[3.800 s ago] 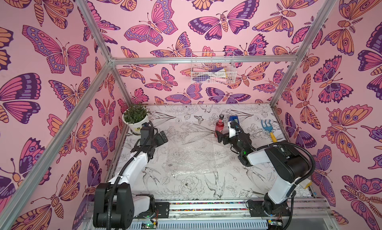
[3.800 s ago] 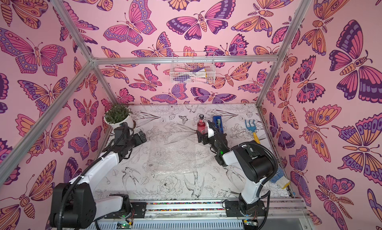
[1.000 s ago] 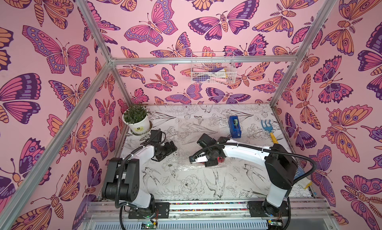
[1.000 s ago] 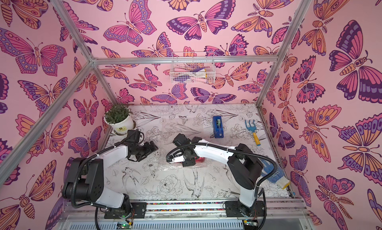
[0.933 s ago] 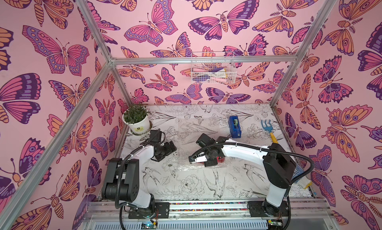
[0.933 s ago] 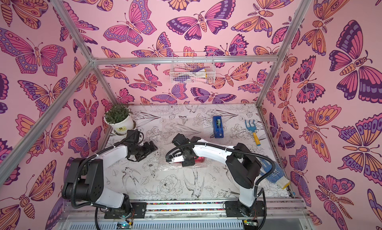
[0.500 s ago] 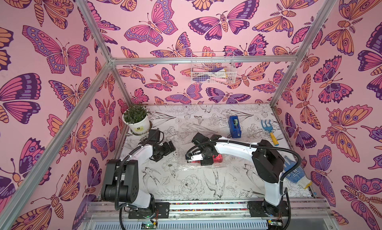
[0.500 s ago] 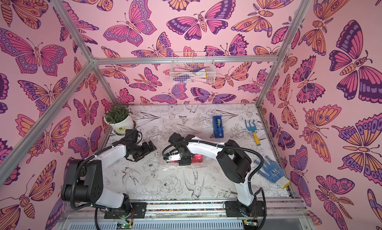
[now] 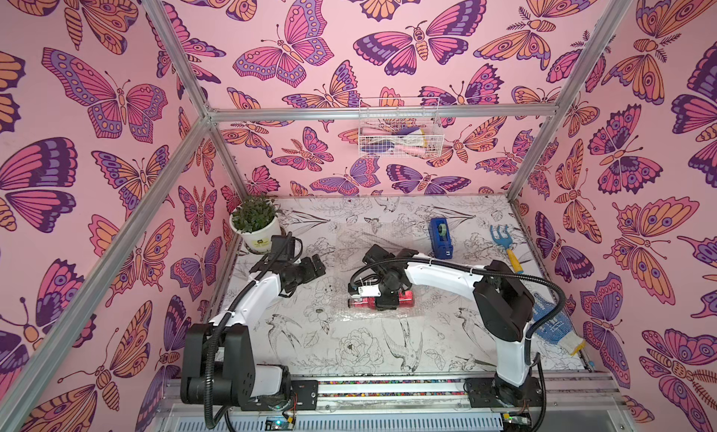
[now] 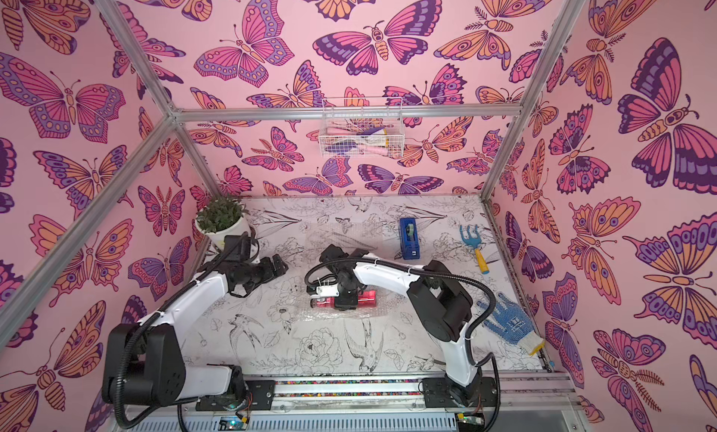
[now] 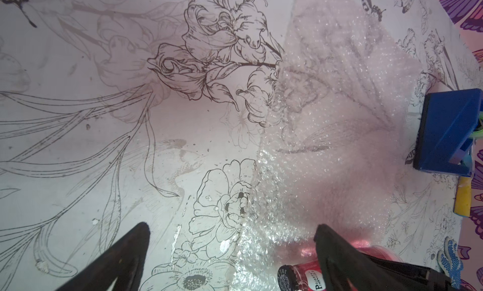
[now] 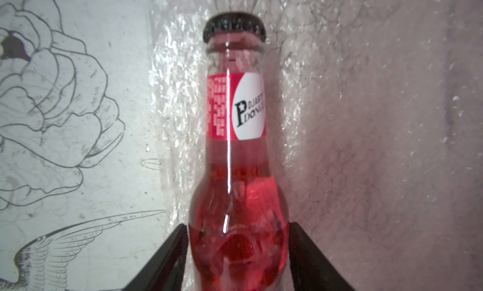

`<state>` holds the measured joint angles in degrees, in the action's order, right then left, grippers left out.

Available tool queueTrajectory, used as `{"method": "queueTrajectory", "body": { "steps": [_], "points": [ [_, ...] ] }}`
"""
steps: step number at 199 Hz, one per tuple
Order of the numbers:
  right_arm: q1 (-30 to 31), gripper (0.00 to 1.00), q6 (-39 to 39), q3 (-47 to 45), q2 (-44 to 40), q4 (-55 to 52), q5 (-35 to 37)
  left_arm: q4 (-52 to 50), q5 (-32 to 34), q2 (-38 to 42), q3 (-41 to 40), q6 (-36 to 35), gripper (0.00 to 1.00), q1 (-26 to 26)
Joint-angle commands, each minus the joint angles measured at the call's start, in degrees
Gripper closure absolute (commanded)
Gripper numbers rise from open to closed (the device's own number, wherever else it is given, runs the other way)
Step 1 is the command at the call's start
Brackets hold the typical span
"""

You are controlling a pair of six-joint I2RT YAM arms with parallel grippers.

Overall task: Wrap wine bottles in bubble wrap
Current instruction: Place the wine bottle on the bubble wrap, then wrap the wine bottle in bubble wrap.

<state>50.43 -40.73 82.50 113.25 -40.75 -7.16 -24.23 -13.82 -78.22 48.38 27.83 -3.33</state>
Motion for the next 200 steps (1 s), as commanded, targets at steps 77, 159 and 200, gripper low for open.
{"method": "queueTrajectory", "body": {
  "steps": [77,159,200],
  "points": [
    [-9.21,0.01,13.87,-18.42,-22.56,25.27,-6.95,0.12,8.81,7.23,4.64,-23.68,0.0,-5.98],
    [-28.17,0.01,47.93,-52.47,-50.9,58.01,10.11,10.31,6.97,14.1,-4.05,-54.03,0.0,-27.79],
    [-29.38,0.01,51.54,-58.77,-58.32,60.22,13.63,15.6,11.36,9.5,-8.16,-59.03,0.0,-37.25]
  ]
}}
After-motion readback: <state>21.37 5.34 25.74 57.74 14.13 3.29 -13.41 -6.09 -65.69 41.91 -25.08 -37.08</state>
